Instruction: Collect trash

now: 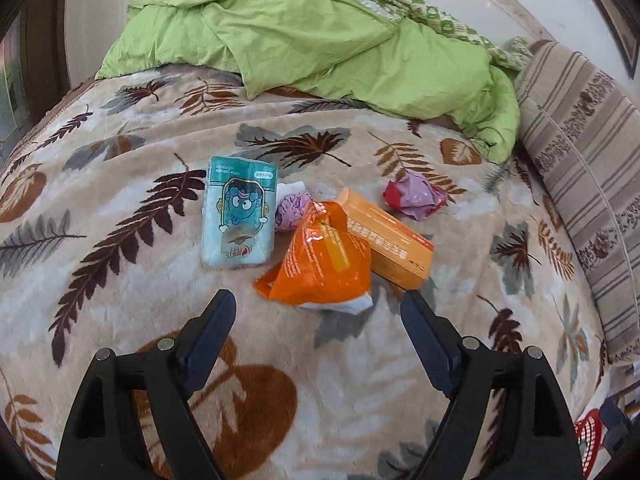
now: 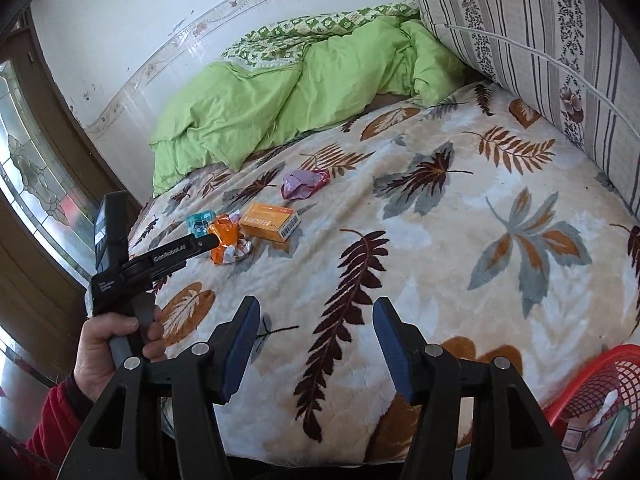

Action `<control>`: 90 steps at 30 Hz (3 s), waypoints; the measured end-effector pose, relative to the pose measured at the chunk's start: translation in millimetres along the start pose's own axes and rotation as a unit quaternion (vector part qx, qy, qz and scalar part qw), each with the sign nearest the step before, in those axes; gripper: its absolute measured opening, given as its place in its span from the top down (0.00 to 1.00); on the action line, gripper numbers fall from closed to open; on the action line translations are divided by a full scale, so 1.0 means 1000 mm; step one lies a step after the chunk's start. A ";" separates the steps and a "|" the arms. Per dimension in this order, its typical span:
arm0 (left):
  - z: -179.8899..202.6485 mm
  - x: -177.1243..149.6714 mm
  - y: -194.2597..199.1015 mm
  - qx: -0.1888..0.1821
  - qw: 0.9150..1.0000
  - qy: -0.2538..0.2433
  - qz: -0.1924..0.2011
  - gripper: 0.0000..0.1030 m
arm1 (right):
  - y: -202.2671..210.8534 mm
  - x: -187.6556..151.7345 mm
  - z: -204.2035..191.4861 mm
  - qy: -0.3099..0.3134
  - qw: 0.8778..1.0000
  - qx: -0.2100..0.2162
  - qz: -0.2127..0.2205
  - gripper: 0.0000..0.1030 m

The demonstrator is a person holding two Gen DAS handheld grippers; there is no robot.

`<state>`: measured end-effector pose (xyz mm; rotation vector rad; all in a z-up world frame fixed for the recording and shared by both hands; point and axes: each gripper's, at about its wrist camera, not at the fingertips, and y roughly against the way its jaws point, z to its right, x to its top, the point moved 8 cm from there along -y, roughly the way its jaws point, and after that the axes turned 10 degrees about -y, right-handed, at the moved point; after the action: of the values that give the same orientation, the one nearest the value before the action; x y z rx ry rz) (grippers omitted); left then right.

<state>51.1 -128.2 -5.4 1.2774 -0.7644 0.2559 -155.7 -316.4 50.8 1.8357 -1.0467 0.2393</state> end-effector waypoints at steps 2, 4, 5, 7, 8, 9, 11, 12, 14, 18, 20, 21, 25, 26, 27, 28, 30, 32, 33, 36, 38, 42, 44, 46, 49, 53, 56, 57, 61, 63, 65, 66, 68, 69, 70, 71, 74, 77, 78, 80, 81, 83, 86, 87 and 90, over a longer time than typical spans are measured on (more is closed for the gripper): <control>-0.002 0.004 -0.017 -0.004 1.000 0.005 -0.003 0.19 | -0.008 0.003 -0.001 0.004 1.000 -0.004 -0.006 0.40; -0.002 0.004 -0.035 -0.013 1.000 0.006 -0.010 0.19 | -0.017 0.008 -0.003 0.007 1.000 -0.008 -0.010 0.40; -0.004 0.003 -0.040 -0.011 1.000 0.004 -0.010 0.19 | -0.021 0.011 -0.005 0.007 1.000 -0.009 -0.012 0.40; -0.005 -0.001 -0.050 -0.011 1.000 0.002 -0.024 0.31 | -0.031 0.019 -0.010 0.007 1.000 -0.006 -0.015 0.39; -0.005 -0.001 -0.051 -0.018 1.000 0.001 -0.025 0.38 | -0.036 0.023 -0.012 0.008 1.000 -0.004 -0.017 0.39; -0.006 0.000 -0.048 -0.014 1.000 -0.004 -0.019 0.40 | -0.042 0.027 -0.016 0.010 1.000 -0.004 -0.019 0.38; -0.008 0.001 -0.039 -0.001 1.000 -0.016 -0.005 0.43 | -0.057 0.036 -0.025 0.014 1.000 0.000 -0.023 0.37; -0.009 0.002 -0.034 -0.003 1.000 -0.015 -0.001 0.43 | -0.067 0.041 -0.031 0.017 1.000 0.003 -0.025 0.37; -0.012 0.003 -0.018 -0.014 1.000 -0.004 0.016 0.43 | -0.087 0.049 -0.043 0.027 0.999 0.006 -0.031 0.36; -0.019 0.012 0.011 -0.014 0.998 -0.003 0.056 0.43 | -0.143 0.067 -0.065 0.049 0.998 0.006 -0.045 0.36; -0.028 0.015 0.019 -0.009 0.998 0.004 0.069 0.43 | -0.174 0.076 -0.069 0.044 0.997 0.003 -0.057 0.36; -0.032 0.017 0.020 -0.005 0.997 0.007 0.072 0.43 | -0.186 0.079 -0.070 0.041 0.997 0.002 -0.063 0.36; -0.053 0.018 0.022 0.001 0.997 0.024 0.073 0.43 | -0.238 0.082 -0.068 0.019 0.995 -0.005 -0.098 0.36; -0.058 0.019 0.022 0.002 0.997 0.029 0.073 0.43 | -0.247 0.079 -0.065 0.009 0.994 -0.007 -0.108 0.36; -0.062 0.019 0.022 0.004 0.997 0.032 0.074 0.43 | -0.253 0.075 -0.064 0.006 0.993 -0.012 -0.114 0.36; -0.067 0.020 0.023 0.006 0.997 0.036 0.075 0.43 | -0.254 0.071 -0.065 0.005 0.992 -0.011 -0.122 0.36; -0.075 0.020 0.024 0.007 0.996 0.045 0.076 0.43 | -0.249 0.057 -0.076 0.005 0.990 0.019 -0.140 0.36; -0.080 0.022 0.025 0.008 0.996 0.051 0.078 0.43 | -0.241 0.042 -0.090 0.027 0.988 0.027 -0.152 0.36; -0.082 0.022 0.026 0.009 0.995 0.054 0.078 0.43 | -0.237 0.035 -0.098 0.046 0.986 0.028 -0.155 0.36; -0.086 0.021 0.025 0.009 0.995 0.060 0.076 0.43 | -0.233 0.025 -0.113 0.101 0.984 -0.002 -0.144 0.36; -0.086 0.020 0.024 0.011 0.995 0.060 0.074 0.43 | -0.234 0.027 -0.120 0.138 0.982 -0.026 -0.127 0.36; -0.090 0.021 0.024 0.016 0.995 0.060 0.074 0.43 | -0.243 0.023 -0.131 0.184 0.974 -0.048 -0.124 0.36; -0.092 0.020 0.023 0.019 0.995 0.065 0.073 0.43 | -0.251 0.018 -0.131 0.193 0.971 -0.052 -0.131 0.36; -0.091 0.020 0.022 0.018 0.995 0.066 0.071 0.43 | -0.256 0.011 -0.126 0.195 0.969 -0.060 -0.138 0.36; -0.087 0.021 0.022 0.020 0.996 0.056 0.073 0.43 | -0.253 0.007 -0.122 0.206 0.968 -0.072 -0.124 0.44; -0.080 0.023 0.022 0.022 0.996 0.041 0.076 0.43 | -0.236 0.012 -0.112 0.185 0.973 -0.097 -0.098 0.51; -0.076 0.024 0.022 0.020 0.996 0.037 0.077 0.43 | -0.214 0.026 -0.106 0.143 0.982 -0.104 -0.064 0.51; -0.074 0.023 0.022 0.021 0.996 0.032 0.077 0.43 | -0.206 0.030 -0.104 0.127 0.985 -0.103 -0.051 0.51; -0.067 0.022 0.022 0.024 0.997 0.017 0.077 0.43 | -0.173 0.042 -0.102 0.084 0.991 -0.106 0.006 0.51; -0.063 0.022 0.022 0.026 0.997 0.010 0.078 0.43 | -0.163 0.045 -0.104 0.074 0.990 -0.115 0.028 0.51; -0.059 0.022 0.022 0.028 0.996 0.003 0.079 0.43 | -0.156 0.045 -0.105 0.050 0.992 -0.106 0.035 0.51; -0.058 0.022 0.023 0.029 0.996 0.000 0.080 0.43 | -0.154 0.045 -0.107 0.043 0.993 -0.099 0.038 0.51; -0.056 0.022 0.024 0.034 0.996 -0.007 0.082 0.43 | -0.152 0.045 -0.109 0.052 0.992 -0.103 0.053 0.51; -0.056 0.022 0.024 0.037 0.996 -0.010 0.082 0.43 | -0.151 0.047 -0.110 0.060 0.991 -0.103 0.061 0.51; -0.056 0.022 0.024 0.037 0.996 -0.010 0.082 0.43 | -0.151 0.049 -0.110 0.062 0.991 -0.098 0.064 0.51; -0.056 0.022 0.024 0.036 0.996 -0.009 0.082 0.43 | -0.151 0.050 -0.109 0.063 0.991 -0.094 0.065 0.51; -0.055 0.022 0.024 0.038 0.996 -0.010 0.084 0.43 | -0.152 0.054 -0.104 0.065 0.991 -0.093 0.070 0.51; -0.050 0.022 0.025 0.038 0.995 -0.015 0.086 0.43 | -0.151 0.056 -0.101 0.057 0.992 -0.084 0.069 0.51; -0.049 0.022 0.025 0.038 0.995 -0.017 0.086 0.43 | -0.149 0.057 -0.102 0.057 0.993 -0.082 0.070 0.51; -0.046 0.021 0.025 0.038 0.995 -0.024 0.086 0.43 | -0.146 0.058 -0.104 0.058 0.992 -0.077 0.076 0.51; -0.045 0.021 0.025 0.038 0.995 -0.025 0.085 0.43 | -0.145 0.059 -0.106 0.059 0.992 -0.075 0.079 0.51; -0.043 0.019 0.026 0.039 0.995 -0.027 0.085 0.43 | -0.143 0.059 -0.107 0.059 0.992 -0.072 0.081 0.51; -0.043 0.019 0.026 0.039 0.995 -0.027 0.085 0.43 | -0.141 0.060 -0.106 0.055 0.993 -0.067 0.081 0.51; -0.043 0.019 0.026 0.039 0.995 -0.027 0.085 0.43 | -0.140 0.060 -0.106 0.053 0.993 -0.066 0.081 0.51; -0.043 0.019 0.026 0.038 0.995 -0.028 0.084 0.43 | -0.139 0.061 -0.104 0.049 0.993 -0.065 0.081 0.51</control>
<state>66.0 -85.0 22.3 1.2977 -0.9187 0.3907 13.6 -243.0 48.3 1.6086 -1.1175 0.3471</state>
